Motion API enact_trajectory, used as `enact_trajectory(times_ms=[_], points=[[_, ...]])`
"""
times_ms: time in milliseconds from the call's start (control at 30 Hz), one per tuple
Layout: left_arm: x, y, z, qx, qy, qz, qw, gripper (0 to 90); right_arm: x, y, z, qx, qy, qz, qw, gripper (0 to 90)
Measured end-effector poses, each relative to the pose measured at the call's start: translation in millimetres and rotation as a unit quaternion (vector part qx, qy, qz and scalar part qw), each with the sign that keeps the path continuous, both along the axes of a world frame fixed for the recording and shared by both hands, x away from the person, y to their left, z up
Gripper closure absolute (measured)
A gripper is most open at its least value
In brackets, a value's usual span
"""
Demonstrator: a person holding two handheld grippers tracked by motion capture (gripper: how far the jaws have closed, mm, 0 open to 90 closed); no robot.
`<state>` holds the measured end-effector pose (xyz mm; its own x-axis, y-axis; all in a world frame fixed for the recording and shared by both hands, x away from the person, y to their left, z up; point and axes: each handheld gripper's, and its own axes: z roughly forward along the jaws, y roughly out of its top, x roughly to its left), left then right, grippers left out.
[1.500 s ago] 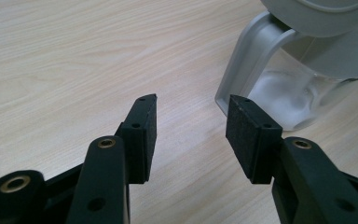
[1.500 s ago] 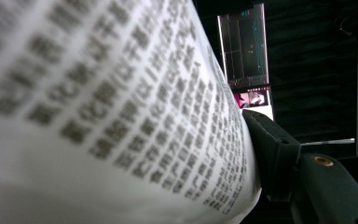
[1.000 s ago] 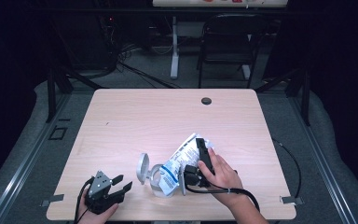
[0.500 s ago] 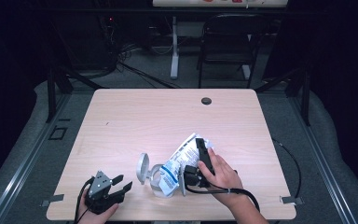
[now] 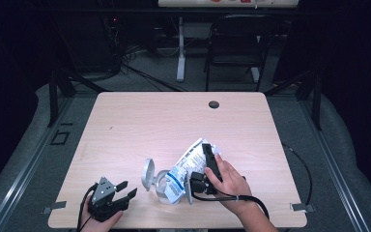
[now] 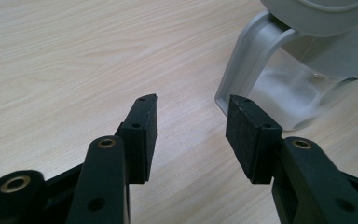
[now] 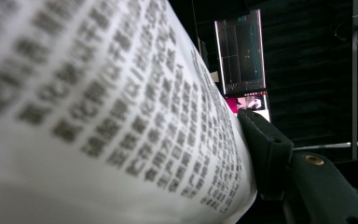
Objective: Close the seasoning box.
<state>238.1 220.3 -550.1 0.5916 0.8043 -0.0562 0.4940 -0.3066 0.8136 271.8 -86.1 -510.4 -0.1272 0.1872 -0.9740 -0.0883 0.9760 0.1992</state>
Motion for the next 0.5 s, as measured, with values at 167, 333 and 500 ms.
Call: enact_trajectory(times_ms=[167,333,500], points=[[0.0,0.0,0.1,0.001,0.000,0.000,1.0000,54.1,-0.1,0.4,0.4,0.001,-0.001,0.001,1.0000,49.0],[0.0,0.3,0.2,0.001,0.000,0.001,1.0000,54.1,-1.1,1.1,1.6,-0.004,0.000,-0.002,1.0000,49.6],[0.0,0.3,0.2,0.001,0.000,0.001,1.0000,54.1,-2.0,1.7,2.3,-0.004,0.000,-0.003,1.0000,50.7]])
